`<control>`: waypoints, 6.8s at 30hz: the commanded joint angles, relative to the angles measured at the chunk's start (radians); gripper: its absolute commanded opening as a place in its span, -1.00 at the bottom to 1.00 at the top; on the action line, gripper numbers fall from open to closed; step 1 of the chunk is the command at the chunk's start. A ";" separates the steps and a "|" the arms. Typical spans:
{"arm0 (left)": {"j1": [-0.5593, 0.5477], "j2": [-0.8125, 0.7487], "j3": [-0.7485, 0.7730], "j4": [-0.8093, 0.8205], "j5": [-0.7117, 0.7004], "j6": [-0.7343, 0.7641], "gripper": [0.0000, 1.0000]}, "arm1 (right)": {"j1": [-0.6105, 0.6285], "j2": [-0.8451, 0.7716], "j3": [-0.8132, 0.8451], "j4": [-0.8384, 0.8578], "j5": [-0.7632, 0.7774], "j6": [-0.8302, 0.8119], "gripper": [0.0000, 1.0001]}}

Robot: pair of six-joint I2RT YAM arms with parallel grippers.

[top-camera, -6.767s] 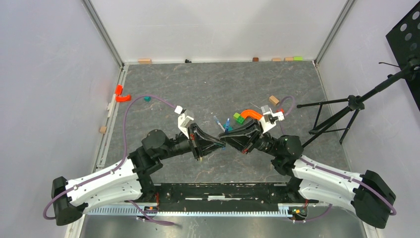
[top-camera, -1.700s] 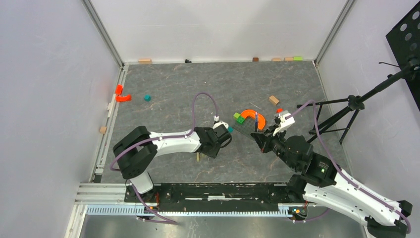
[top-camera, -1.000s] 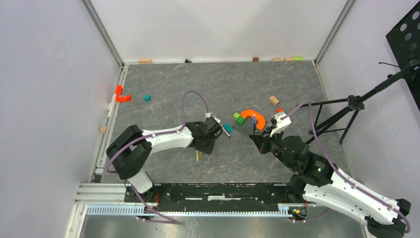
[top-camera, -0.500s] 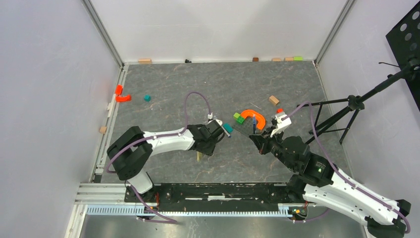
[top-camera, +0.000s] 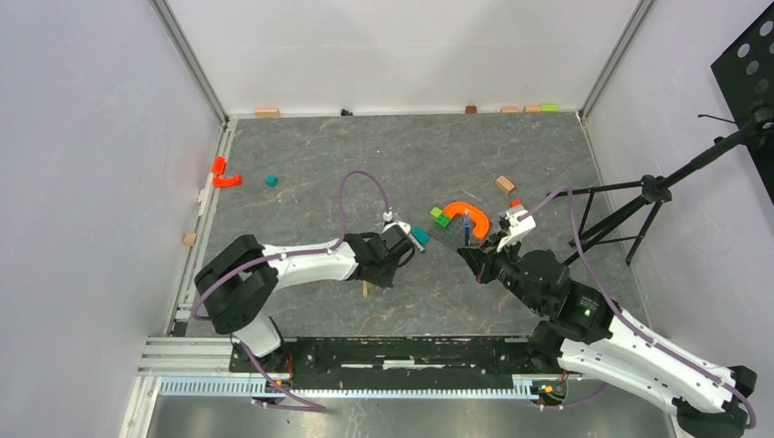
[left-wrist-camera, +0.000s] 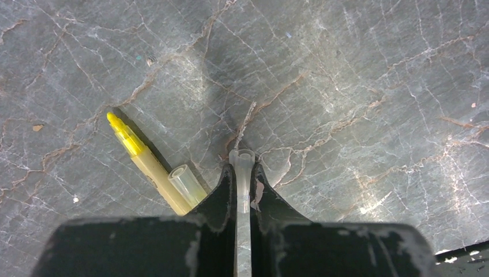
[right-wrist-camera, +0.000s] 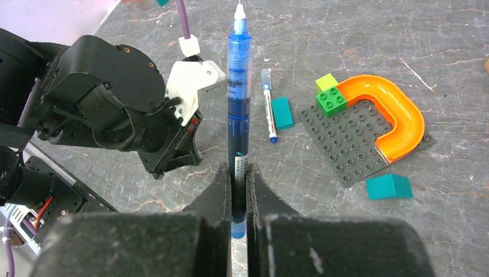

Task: Insert the pens into the pen caps

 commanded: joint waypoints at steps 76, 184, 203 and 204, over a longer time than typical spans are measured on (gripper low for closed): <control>0.270 -0.705 -0.504 1.403 0.382 -0.337 -0.95 | 0.012 0.493 -0.132 0.959 -0.541 -0.042 -1.00; 0.258 -0.904 -0.465 1.078 0.447 -0.177 0.69 | 0.013 0.538 0.115 0.683 -0.338 -0.254 -1.00; 0.258 -0.825 -0.328 1.069 0.447 -0.126 0.41 | 0.014 0.509 0.086 0.686 -0.434 -0.258 -1.00; 0.258 -0.816 -0.323 1.070 0.450 -0.125 0.36 | 0.013 0.508 0.086 0.685 -0.438 -0.258 -1.00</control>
